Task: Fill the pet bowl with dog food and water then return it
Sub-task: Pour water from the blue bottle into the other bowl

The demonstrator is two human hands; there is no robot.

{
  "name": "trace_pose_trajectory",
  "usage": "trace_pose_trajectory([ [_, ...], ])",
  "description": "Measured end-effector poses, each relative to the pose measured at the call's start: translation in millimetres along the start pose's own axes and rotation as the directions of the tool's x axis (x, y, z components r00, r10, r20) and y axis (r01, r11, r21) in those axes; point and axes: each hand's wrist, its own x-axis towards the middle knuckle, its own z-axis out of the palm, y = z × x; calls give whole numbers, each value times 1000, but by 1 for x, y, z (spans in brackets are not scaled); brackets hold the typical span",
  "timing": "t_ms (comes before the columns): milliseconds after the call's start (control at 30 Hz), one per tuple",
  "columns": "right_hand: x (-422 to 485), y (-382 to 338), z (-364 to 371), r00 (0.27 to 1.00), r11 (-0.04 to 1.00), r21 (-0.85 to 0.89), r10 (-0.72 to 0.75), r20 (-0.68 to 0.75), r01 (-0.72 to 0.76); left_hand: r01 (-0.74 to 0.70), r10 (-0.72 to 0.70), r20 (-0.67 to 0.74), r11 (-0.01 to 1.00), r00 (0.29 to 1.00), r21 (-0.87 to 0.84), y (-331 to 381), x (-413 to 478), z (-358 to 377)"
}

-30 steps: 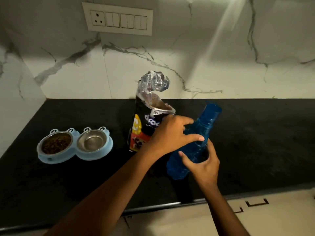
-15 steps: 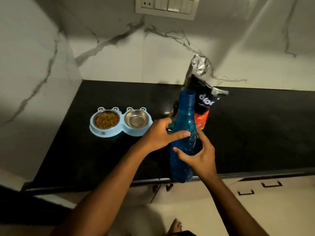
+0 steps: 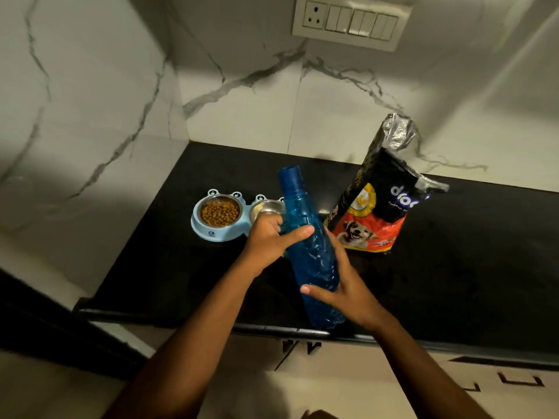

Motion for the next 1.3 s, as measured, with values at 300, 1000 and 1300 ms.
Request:
trace_pose_trajectory([
  [300, 10, 25, -27, 999, 999, 1, -44, -26, 44, 143, -146, -120, 989, 982, -28, -19, 8, 22],
  [1000, -10, 28, -2, 956, 954, -75, 284, -73, -289, 521, -448, 272, 784, 851, -338, -81, 8, -6],
  [1300, -8, 15, 13, 923, 914, -135, 372, -99, -383, 556, -455, 334, 758, 826, -341, -89, 8, -21],
])
